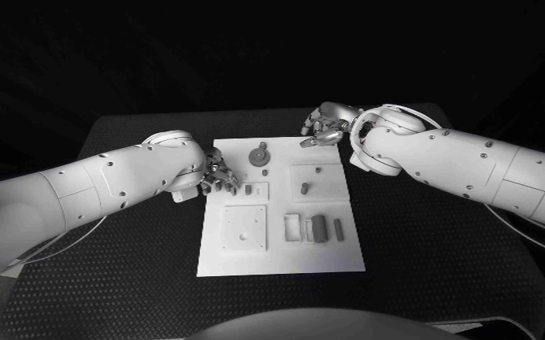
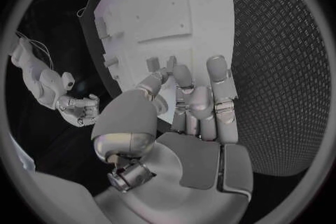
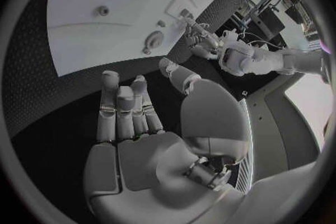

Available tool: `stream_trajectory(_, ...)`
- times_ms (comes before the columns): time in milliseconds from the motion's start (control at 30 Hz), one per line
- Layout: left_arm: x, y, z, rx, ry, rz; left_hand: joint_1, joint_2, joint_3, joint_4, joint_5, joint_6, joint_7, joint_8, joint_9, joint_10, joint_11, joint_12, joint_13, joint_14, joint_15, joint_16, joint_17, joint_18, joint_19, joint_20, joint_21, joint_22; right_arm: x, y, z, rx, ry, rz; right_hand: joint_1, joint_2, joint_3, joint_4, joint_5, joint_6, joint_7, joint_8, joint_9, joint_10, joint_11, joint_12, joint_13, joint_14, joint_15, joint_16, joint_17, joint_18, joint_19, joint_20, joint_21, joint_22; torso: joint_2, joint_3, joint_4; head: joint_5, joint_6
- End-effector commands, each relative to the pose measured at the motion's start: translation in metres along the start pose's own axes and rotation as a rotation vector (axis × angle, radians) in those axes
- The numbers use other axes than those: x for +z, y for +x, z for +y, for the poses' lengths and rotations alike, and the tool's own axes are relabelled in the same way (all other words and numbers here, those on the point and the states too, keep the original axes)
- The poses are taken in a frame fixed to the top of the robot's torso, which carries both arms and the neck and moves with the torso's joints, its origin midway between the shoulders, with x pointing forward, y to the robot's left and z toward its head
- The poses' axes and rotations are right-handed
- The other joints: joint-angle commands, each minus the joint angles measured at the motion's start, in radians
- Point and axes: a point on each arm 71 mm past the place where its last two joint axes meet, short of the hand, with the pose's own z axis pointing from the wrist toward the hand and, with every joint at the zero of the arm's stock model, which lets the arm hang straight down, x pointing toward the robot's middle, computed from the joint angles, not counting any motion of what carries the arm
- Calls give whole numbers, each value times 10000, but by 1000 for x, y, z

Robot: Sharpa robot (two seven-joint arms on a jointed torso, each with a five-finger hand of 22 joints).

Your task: Assemble the parts on the task board

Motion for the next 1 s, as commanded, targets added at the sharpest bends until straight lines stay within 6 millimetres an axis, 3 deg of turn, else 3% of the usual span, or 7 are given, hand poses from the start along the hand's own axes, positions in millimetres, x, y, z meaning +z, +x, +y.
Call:
stream_trajectory(33,-1,-1,2,-561,164,-19,524,492,993,-1071,32,44,42,-10,7,36,39,63,-13,75,-32,38,-11,-95,62,7,55,220,0,1,0,-41,-62,109,-2,62,-6,69,-33,-3,95,38,-16,-46,-30,38,-15,-30,19,32,-17,121,19,-61,-18,150,0,4,6,-4,-6)
stream_trajectory(767,-18,1,6,-905,1023,-1242,633,435,1198,-1246,73,171,5,-3,-4,158,0,27,-79,152,-60,52,-27,-105,133,2,108,210,-1,0,-3,-44,-13,86,-17,68,-10,83,-33,-1,94,45,-20,-45,-31,40,-19,-29,18,31,-18,121,21,-60,-20,150,3,-8,7,-31,-11)
stream_trajectory(1000,-22,-1,-1,25,1542,-2238,636,412,1225,-1243,72,192,-2,-3,-6,183,-9,20,-91,167,-67,46,-34,-99,157,-8,115,206,-1,0,-3,-36,-12,102,-24,68,-12,89,-33,-1,94,47,-22,-45,-31,41,-21,-28,18,31,-19,121,22,-60,-20,149,-2,-9,6,-28,-27)
